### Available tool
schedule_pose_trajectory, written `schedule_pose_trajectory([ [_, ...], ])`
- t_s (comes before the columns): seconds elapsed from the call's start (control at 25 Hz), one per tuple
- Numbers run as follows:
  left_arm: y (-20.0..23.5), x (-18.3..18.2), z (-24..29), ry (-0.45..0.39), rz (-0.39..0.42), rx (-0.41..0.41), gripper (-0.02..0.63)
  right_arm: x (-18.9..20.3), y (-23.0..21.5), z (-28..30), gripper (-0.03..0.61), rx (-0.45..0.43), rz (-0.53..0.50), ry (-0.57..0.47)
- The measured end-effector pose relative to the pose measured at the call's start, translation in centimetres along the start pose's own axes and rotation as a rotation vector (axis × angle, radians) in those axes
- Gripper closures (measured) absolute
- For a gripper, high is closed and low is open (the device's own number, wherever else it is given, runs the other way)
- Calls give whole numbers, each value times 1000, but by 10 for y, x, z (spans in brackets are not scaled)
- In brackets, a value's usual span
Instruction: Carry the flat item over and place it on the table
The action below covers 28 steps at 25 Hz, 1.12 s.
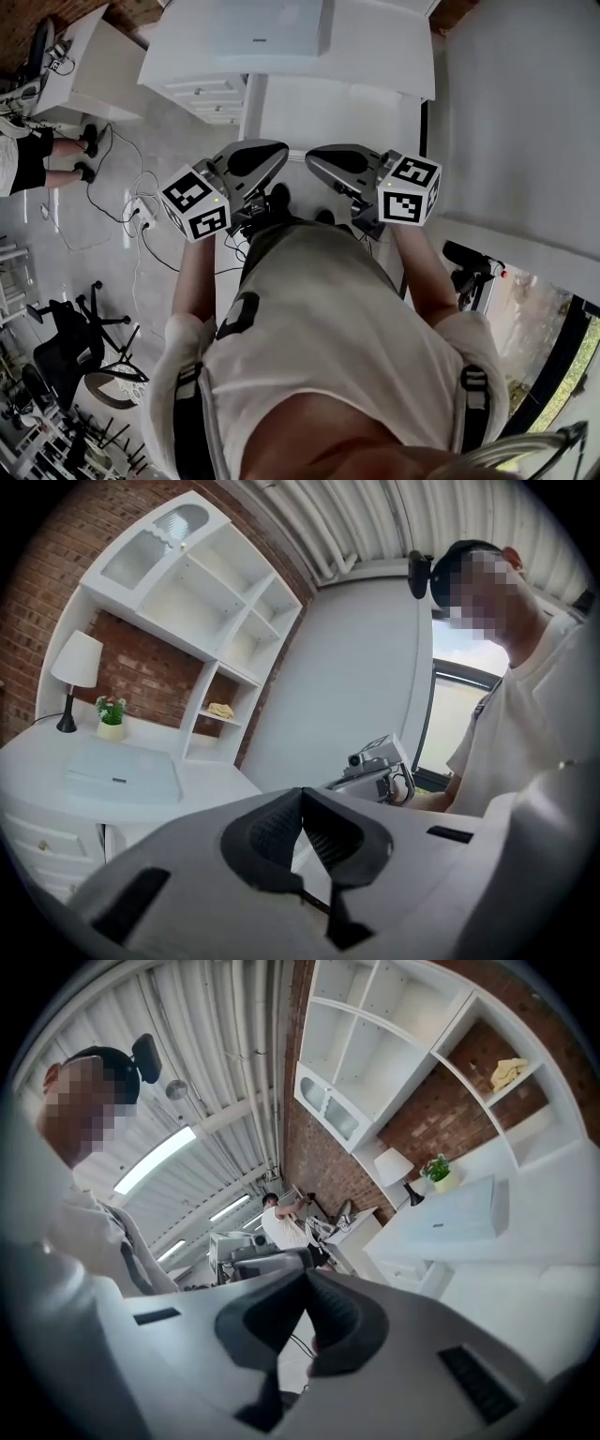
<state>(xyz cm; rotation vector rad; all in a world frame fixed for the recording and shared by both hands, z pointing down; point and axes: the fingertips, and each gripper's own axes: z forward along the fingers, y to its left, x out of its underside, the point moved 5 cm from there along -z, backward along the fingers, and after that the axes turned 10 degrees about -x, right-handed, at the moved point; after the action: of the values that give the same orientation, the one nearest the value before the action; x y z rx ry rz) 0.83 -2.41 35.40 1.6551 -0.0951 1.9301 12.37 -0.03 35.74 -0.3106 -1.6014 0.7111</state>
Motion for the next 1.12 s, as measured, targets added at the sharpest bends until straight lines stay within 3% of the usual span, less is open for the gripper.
schedule_pose_trajectory([
  [0.32,-29,22,1,39,-29,-46,594,26,6,-17,568,-60,162,-60],
  [0.6,-28,20,-13,24,-45,-52,594,27,21,-11,569,-44,126,-46],
  [1.12,5,41,-90,-13,-90,-53,594,57,40,68,568,5,237,-5],
])
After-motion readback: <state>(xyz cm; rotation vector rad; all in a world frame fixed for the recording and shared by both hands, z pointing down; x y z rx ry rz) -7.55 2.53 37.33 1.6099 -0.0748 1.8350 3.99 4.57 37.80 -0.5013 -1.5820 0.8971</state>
